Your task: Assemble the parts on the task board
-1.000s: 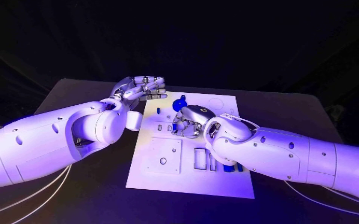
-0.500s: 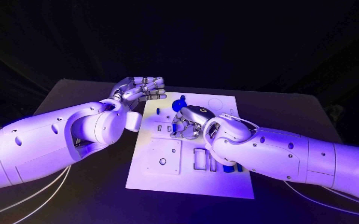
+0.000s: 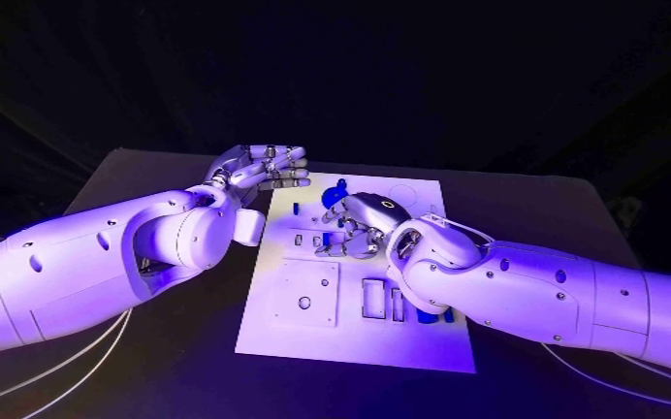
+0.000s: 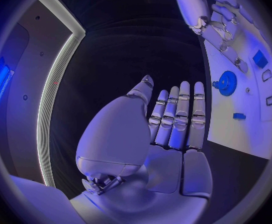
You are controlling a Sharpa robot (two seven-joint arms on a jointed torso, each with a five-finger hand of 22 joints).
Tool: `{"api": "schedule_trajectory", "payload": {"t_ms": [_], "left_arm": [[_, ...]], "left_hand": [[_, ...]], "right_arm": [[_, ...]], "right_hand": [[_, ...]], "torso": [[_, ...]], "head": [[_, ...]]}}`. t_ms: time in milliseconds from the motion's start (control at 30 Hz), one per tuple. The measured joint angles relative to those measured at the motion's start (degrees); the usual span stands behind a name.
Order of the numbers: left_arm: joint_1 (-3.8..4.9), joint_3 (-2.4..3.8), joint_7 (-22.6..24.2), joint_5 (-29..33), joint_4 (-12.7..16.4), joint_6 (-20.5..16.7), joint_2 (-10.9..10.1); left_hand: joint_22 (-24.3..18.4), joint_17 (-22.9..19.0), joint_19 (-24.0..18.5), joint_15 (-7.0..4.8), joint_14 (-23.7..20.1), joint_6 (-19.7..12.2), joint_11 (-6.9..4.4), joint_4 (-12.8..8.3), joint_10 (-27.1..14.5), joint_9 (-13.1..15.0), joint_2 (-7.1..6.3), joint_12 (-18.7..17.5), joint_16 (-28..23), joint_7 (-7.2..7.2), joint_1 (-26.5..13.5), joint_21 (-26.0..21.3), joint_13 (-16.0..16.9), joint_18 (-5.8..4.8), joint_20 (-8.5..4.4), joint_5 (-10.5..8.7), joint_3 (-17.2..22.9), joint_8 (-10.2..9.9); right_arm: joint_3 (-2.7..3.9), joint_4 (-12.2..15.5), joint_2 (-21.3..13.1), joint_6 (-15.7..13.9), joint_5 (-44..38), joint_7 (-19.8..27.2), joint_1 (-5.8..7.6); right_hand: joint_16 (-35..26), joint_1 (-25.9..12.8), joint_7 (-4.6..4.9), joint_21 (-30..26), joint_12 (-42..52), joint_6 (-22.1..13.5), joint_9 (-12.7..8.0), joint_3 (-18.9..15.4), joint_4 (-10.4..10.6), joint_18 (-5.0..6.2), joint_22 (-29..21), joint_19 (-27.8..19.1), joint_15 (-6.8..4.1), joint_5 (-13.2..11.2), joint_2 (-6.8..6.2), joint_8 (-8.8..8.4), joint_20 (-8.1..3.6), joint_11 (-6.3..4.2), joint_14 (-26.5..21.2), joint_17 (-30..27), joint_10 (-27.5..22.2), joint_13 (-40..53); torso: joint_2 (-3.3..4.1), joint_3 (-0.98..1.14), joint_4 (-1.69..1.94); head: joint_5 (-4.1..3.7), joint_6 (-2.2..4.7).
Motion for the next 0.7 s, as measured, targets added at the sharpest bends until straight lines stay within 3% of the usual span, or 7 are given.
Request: {"api": "schedule_trajectory", "payload": {"t_ms": [167, 400, 433, 467, 567, 633, 700], "left_arm": [[0.00, -0.01, -2.59, -4.00, -1.90, 1.47, 0.39], [0.29, 0.00, -11.56, -16.78, -5.48, 6.89, 1.63], [0.47, -0.01, -12.90, -18.75, -6.06, 7.75, 1.99], [0.70, -0.01, -14.25, -20.79, -6.66, 8.61, 2.40], [1.45, 0.00, -17.88, -26.36, -8.21, 10.86, 3.60], [2.13, 0.01, -21.01, -31.30, -9.44, 12.66, 4.82], [2.72, 0.01, -23.64, -35.42, -10.39, 13.93, 6.00]], "left_hand": [[1.62, 2.99, 6.87, -3.50, 9.16, 4.75, -3.00, 0.93, 7.28, 0.55, 0.30, 1.77, 4.42, -2.45, -0.95, 3.97, 0.77, 0.00, -3.25, 0.00, 0.19, 1.36], [4.85, 10.73, 16.29, -6.85, 19.50, 6.65, -5.52, 3.94, 12.86, 1.01, -0.74, 3.63, 15.24, -4.34, -4.40, 10.93, 2.74, -0.02, -8.27, 0.00, 0.03, 1.35], [5.86, 16.53, 18.13, -7.29, 19.94, 7.04, -5.97, 4.24, 13.84, 1.25, -1.09, 4.37, 21.70, -4.73, -4.75, 12.78, 3.51, -0.01, -9.24, 0.00, -0.27, 1.64], [7.30, 27.48, 20.14, -7.81, 20.12, 7.38, -6.72, 4.73, 14.64, 1.62, -1.48, 5.37, 32.61, -5.07, -5.15, 15.35, 4.65, -0.02, -10.38, 0.26, -0.42, 1.97], [10.11, 50.85, 21.98, -8.92, 20.10, 8.22, -7.56, 6.06, 16.54, 2.51, -1.37, 8.58, 55.77, -5.91, -6.52, 20.04, 7.74, -0.02, -11.90, 0.28, -0.99, 2.67], [12.64, 61.30, 22.32, -9.51, 20.10, 8.81, -8.08, 6.72, 17.23, 3.50, -1.47, 12.04, 65.24, -6.50, -6.73, 23.74, 11.16, -0.01, -12.42, 0.28, -1.65, 3.55], [21.65, 66.23, 23.69, -10.00, 20.10, 9.62, -8.66, 6.96, 17.80, 4.76, -1.47, 15.70, 70.01, -7.31, -6.72, 31.72, 14.51, -0.01, -13.25, 0.28, -1.88, 4.93]], "right_arm": [[0.48, 3.87, -3.99, -2.86, 4.01, 3.12, 2.81], [0.72, 9.15, -12.85, -1.77, 14.85, 7.09, 6.93], [0.71, 9.76, -13.91, -1.50, 16.14, 7.40, 7.24], [0.69, 10.33, -14.98, -1.23, 17.37, 7.68, 7.53], [0.69, 11.41, -17.65, -0.59, 20.27, 8.25, 8.20], [0.69, 11.94, -19.76, -0.16, 22.37, 8.59, 8.57], [0.69, 12.07, -21.05, 0.12, 23.84, 8.74, 8.74]], "right_hand": [[-1.13, 1.30, -0.33, -2.76, -0.81, 0.34, 0.14, 0.18, 0.18, 0.00, -0.01, 0.00, 0.00, 0.98, 1.22, 0.00, 0.00, -0.19, 0.00, 0.00, -0.86, -0.65], [-2.22, 0.62, -0.61, -4.64, -1.92, 1.46, 0.47, -0.30, 0.17, 0.89, -0.01, 0.00, 0.00, 2.54, 2.81, 0.89, 0.00, -0.41, 0.00, -0.01, -2.25, -2.01], [-2.22, 0.38, -0.70, -4.64, -1.92, 1.54, 0.47, -0.30, 0.17, 0.89, -0.01, 0.00, 0.00, 2.55, 3.04, 0.89, 0.00, -0.41, 0.00, -0.01, -2.25, -2.01], [-2.22, 0.37, -0.70, -4.64, -1.92, 1.54, 0.48, -0.30, 0.17, 0.89, -0.01, 0.00, 0.00, 2.55, 3.04, 0.89, 0.00, -0.41, 0.00, -0.01, -2.25, -2.01], [-2.22, 0.31, -0.90, -4.64, -1.92, 1.74, 0.55, -0.45, 0.02, 0.89, -0.01, 0.00, 0.00, 2.55, 3.11, 1.00, 0.00, -0.41, 0.00, -0.01, -2.25, -2.01], [-2.22, 0.31, -0.94, -4.64, -1.92, 1.79, 0.62, -0.45, 0.01, 0.89, -0.01, 0.00, 0.00, 2.55, 3.10, 1.23, 0.00, -0.41, 0.00, -0.01, -2.25, -2.01], [-2.22, 0.31, -0.94, -4.64, -1.92, 1.79, 0.62, -0.61, 0.17, 0.89, -0.01, 0.00, 0.00, 2.55, 3.10, 1.29, 0.00, -0.41, 0.00, -0.01, -2.25, -2.01]], "torso": [[-0.41, 0.10, -0.30], [-1.57, 0.32, -0.92], [-1.73, 0.36, -1.01], [-1.88, 0.42, -1.11], [-2.31, 0.55, -1.39], [-2.59, 0.64, -1.55], [-2.87, 0.75, -1.66]], "head": [[0.10, 0.29], [0.87, 0.02], [0.98, -0.12], [1.10, -0.19], [1.40, -0.51], [1.55, -0.69], [1.79, -0.93]]}}
